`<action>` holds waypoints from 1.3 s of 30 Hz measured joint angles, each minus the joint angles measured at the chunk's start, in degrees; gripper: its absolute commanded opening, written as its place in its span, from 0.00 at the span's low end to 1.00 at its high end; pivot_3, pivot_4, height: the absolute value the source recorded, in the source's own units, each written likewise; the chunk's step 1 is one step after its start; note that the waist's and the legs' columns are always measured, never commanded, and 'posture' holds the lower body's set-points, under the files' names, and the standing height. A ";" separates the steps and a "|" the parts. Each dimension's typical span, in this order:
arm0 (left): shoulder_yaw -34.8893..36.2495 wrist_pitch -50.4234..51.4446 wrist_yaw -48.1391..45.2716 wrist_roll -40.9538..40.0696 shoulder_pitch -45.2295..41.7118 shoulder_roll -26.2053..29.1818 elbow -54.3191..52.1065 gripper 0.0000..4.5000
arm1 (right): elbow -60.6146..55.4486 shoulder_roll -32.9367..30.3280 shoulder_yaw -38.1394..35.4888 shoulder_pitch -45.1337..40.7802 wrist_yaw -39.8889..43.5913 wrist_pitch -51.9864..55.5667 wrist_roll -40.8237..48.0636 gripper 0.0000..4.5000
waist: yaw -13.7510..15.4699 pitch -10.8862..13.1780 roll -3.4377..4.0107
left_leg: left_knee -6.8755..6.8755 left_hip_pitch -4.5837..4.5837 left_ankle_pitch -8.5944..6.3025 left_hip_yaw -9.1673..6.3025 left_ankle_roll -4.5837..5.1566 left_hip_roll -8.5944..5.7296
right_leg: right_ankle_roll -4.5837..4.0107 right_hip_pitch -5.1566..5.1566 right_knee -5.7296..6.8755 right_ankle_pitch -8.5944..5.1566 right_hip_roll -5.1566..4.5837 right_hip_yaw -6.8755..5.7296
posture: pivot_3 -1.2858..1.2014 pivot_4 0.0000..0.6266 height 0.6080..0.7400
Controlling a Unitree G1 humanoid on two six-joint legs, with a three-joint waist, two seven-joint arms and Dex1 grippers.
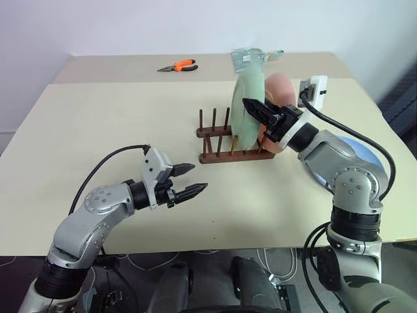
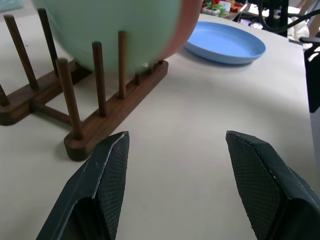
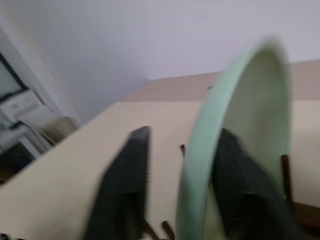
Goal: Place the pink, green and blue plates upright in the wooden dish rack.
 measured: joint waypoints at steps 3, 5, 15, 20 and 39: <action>-0.02 0.12 0.10 0.04 -0.80 -0.63 0.06 0.70 | -0.56 -3.71 2.43 -0.53 2.70 -4.23 -5.04 0.57 | 0.13 0.00 0.00 | 0.04 -0.01 0.00 0.00 0.00 -0.01 | 0.01 0.02 -0.01 0.00 0.00 -0.01 | 0.52 0.24 1.00; -0.04 -0.11 0.36 0.52 -1.83 -1.39 0.38 0.70 | -2.52 -8.01 3.33 -0.53 5.29 -6.80 -7.88 0.57 | 0.26 0.02 0.02 | 0.07 -0.03 0.00 0.00 0.00 -0.03 | 0.02 0.05 -0.03 -0.01 -0.01 -0.01 | 0.52 0.24 1.00; -5.80 -1.82 -1.04 4.69 -6.96 -6.17 3.81 0.70 | -6.44 -26.62 -15.68 17.14 13.54 -7.77 -9.51 0.99 | 1.61 -0.02 -0.08 | 0.13 0.01 -0.09 0.00 0.15 -0.02 | -0.10 0.34 -0.31 -0.14 -0.04 -0.07 | 0.52 0.24 1.00; -8.12 -3.15 -4.11 5.36 -8.89 -7.94 6.54 0.70 | -7.91 -30.43 -13.94 37.52 16.55 -9.41 -19.13 0.99 | 1.15 -0.05 0.02 | 0.16 0.08 -0.10 0.19 0.16 0.00 | -0.06 0.36 -0.25 -0.17 -0.09 0.00 | 0.52 0.24 1.00; -8.32 -9.17 -6.65 9.79 -4.46 -8.17 8.93 0.70 | 8.48 -23.68 0.39 27.66 6.24 -20.93 -38.96 0.01 | 0.17 -0.08 0.23 | 0.21 0.12 -0.11 0.18 0.19 -0.04 | -0.07 0.40 -0.24 -0.15 -0.13 0.04 | 0.52 0.24 1.00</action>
